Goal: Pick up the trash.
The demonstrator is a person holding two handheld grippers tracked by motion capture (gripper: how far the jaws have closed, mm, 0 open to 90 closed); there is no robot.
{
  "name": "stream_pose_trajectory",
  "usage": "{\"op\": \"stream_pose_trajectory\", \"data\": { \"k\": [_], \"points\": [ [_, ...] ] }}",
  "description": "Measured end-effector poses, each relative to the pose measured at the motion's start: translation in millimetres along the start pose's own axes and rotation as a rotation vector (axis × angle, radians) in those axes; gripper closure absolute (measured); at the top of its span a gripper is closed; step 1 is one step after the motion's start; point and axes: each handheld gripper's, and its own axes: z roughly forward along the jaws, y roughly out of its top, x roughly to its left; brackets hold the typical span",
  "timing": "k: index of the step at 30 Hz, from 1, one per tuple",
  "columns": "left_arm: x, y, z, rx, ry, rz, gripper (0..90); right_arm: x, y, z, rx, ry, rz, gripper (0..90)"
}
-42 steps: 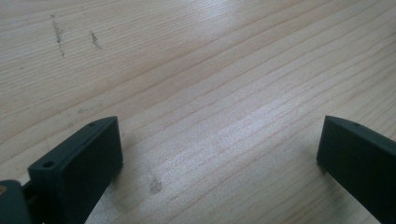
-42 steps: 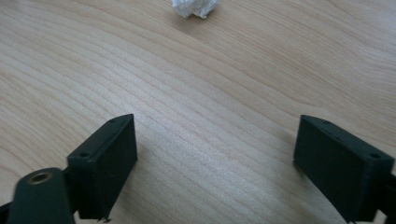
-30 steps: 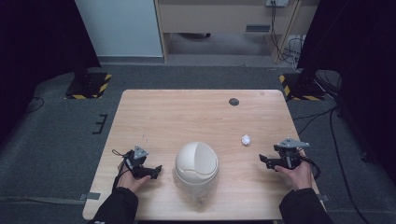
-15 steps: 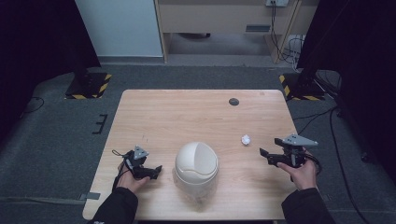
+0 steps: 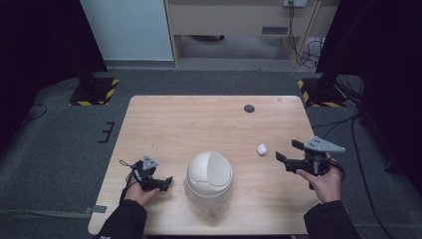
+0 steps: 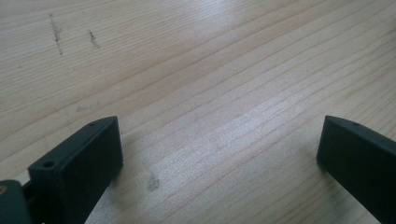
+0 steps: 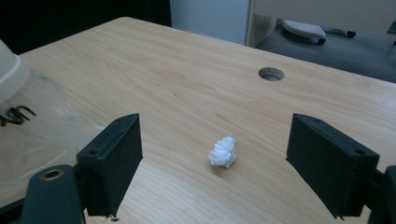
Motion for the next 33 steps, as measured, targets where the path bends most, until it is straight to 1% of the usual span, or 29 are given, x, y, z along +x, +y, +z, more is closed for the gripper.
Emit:
{"op": "stream_pose_trajectory", "data": {
  "k": [1,3,6,8,13,14,17,20,22,26,28,30,33],
  "points": [
    [0.0,0.0,0.0,0.0,0.0,0.0,0.0,2.9,4.1,-1.8,-0.01,0.011,-0.002,18.5],
    [0.0,0.0,0.0,0.0,0.0,0.0,0.0,4.7,7.4,-3.3,-0.019,0.014,-0.012,18.5],
    [0.0,0.0,0.0,0.0,0.0,0.0,0.0,7.1,11.1,-5.0,-0.031,0.022,-0.012,18.5],
    [0.0,0.0,0.0,0.0,0.0,0.0,0.0,10.6,16.8,-7.1,-0.041,0.031,-0.027,18.5],
    [0.0,0.0,0.0,0.0,0.0,0.0,0.0,15.8,23.1,-9.5,-0.059,0.044,-0.032,18.5],
    [0.0,0.0,0.0,0.0,0.0,0.0,0.0,19.1,27.3,-11.0,-0.066,0.051,-0.045,18.5],
    [0.0,0.0,0.0,0.0,0.0,0.0,0.0,21.7,31.0,-12.7,-0.077,0.062,-0.048,18.5],
    [0.0,0.0,0.0,0.0,0.0,0.0,0.0,27.1,37.8,-15.2,-0.09,0.076,-0.062,18.5],
    [0.0,0.0,0.0,0.0,0.0,0.0,0.0,28.4,39.2,-15.5,-0.094,0.083,-0.062,18.5],
    [0.0,0.0,0.0,0.0,0.0,0.0,0.0,34.8,44.3,-14.8,-0.092,0.1,-0.081,18.4],
    [0.0,0.0,0.0,0.0,0.0,0.0,0.0,35.6,45.2,-14.9,-0.089,0.102,-0.083,18.4],
    [0.0,0.0,0.0,0.0,0.0,0.0,0.0,37.7,47.5,-14.2,-0.096,0.114,-0.082,18.3],
    [0.0,0.0,0.0,0.0,0.0,0.0,0.0,40.6,50.5,-12.6,-0.098,0.122,-0.093,18.1]
  ]
}}
